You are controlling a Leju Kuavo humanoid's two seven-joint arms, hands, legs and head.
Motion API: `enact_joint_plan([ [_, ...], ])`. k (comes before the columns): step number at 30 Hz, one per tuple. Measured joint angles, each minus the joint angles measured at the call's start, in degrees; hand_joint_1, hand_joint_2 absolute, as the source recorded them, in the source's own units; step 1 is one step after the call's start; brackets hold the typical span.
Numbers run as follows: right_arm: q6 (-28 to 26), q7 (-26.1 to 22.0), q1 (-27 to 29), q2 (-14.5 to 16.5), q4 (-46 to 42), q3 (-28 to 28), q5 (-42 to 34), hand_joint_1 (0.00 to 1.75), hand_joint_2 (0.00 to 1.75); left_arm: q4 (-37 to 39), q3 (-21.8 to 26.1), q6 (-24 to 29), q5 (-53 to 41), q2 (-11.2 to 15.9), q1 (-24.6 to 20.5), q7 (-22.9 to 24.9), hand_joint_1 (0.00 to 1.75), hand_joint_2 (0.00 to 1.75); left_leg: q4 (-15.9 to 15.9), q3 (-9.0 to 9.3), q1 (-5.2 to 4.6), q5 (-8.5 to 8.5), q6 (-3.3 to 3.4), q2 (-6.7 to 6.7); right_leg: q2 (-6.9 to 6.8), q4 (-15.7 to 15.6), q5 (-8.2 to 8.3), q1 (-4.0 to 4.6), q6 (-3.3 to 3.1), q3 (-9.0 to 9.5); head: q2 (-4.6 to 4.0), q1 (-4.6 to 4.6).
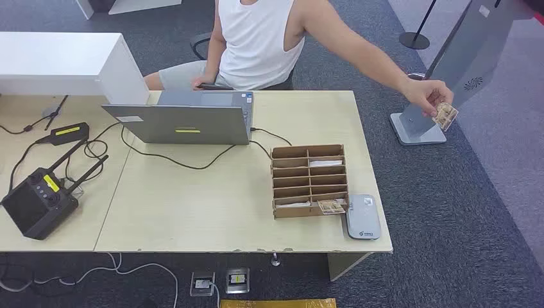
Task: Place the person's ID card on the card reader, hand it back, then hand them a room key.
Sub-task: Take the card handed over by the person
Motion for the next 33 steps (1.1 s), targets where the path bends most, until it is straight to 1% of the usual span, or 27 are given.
enact_joint_plan([
  [8, 0.8, 0.0, 0.1, 1.5, 0.0, 1.1, 0.3, 0.0, 0.0, 0.0, 0.0, 0.8, 1.5, 0.1, 0.1, 0.1, 0.0, 0.0, 0.0, 0.0, -0.01, 0.0, 0.0, 0.0, 0.0, 0.0, 0.0, -0.01, 0.0, 0.01, 0.0, -0.01],
  [11, 0.4, 0.2, 0.1, 1.8, 0.1, 1.6, -0.6, 0.0, 0.0, 0.0, 0.0, 1.0, 1.7, 0.3, 0.2, 0.1, 0.0, 0.0, 0.0, -0.01, -0.01, 0.0, 0.0, 0.0, 0.0, 0.0, 0.0, -0.01, 0.0, 0.01, 0.0, -0.02],
  [15, -1.4, -0.2, -0.3, 1.7, 0.1, 1.5, -4.8, 0.0, 1.75, 0.0, 0.0, 1.1, 1.9, 0.6, 0.3, 0.1, 0.0, 0.0, 0.0, -0.01, -0.01, 0.0, 0.0, 0.01, 0.0, 0.0, 0.0, -0.01, 0.0, 0.01, 0.0, -0.02],
  [18, -3.8, -1.5, -1.3, 0.7, 0.1, 0.4, -11.0, 0.0, 1.75, 0.0, 0.0, 1.3, 2.9, 0.8, 0.4, 0.1, 0.0, 0.0, 0.0, -0.01, -0.03, 0.0, 0.0, 0.02, 0.02, 0.0, 0.01, -0.03, 0.02, 0.02, 0.0, -0.02],
  [20, -5.4, -4.1, -2.6, -0.7, 0.1, -0.9, -15.0, 0.0, 1.75, 0.0, 0.0, 1.5, 3.5, 0.9, 0.5, -0.2, 0.0, 0.0, 0.0, -0.02, -0.09, 0.01, 0.02, 0.02, 0.02, 0.0, 0.04, -0.09, 0.06, 0.02, 0.0, -0.02],
  [22, -6.3, -8.0, -4.8, -3.5, 0.0, -3.1, -15.7, 0.0, 1.75, 0.0, 0.0, 1.5, 3.9, 1.1, 0.5, -0.6, 0.0, 0.0, 0.0, -0.04, -0.23, 0.03, 0.08, 0.07, 0.05, 0.0, 0.1, -0.24, 0.15, -0.01, 0.0, -0.06],
  [24, -7.4, -10.8, -8.5, -7.4, -0.3, -6.2, -13.7, 0.0, 1.75, 0.0, 0.0, 1.5, 3.9, 1.2, 0.6, -0.9, 0.0, 0.0, 0.0, -0.05, -0.35, 0.08, 0.18, 0.18, 0.11, 0.0, 0.17, -0.34, 0.25, -0.02, 0.0, -0.03],
  [26, -8.7, -12.2, -13.7, -11.5, -1.1, -8.8, -12.4, 0.0, 1.75, 0.0, -0.1, 1.4, 3.9, 1.4, 0.9, -1.2, 0.0, 0.0, 0.0, -0.06, -0.4, 0.13, 0.28, 0.33, 0.26, 0.0, 0.27, -0.4, 0.37, -0.06, 0.0, 0.01],
  [30, -10.4, -15.2, -27.0, -18.3, -2.9, -10.6, -12.7, 0.0, 1.75, 0.0, -0.1, 1.3, 4.1, 2.0, 1.0, -1.7, 0.0, 0.0, 0.0, -0.18, -0.59, 0.31, 0.53, 0.33, 0.27, 0.0, 0.42, -0.6, 0.53, -0.22, 0.0, -0.04],
  [33, -11.5, -18.0, -36.7, -21.7, -4.2, -10.7, -13.7, 0.0, 1.75, 0.0, -0.1, 1.2, 4.4, 2.3, 1.1, -1.7, 0.0, 0.0, 0.0, -0.28, -0.6, 0.41, 0.6, 0.07, -0.02, 0.0, 0.44, -0.6, 0.55, -0.22, 0.0, -0.03],
])
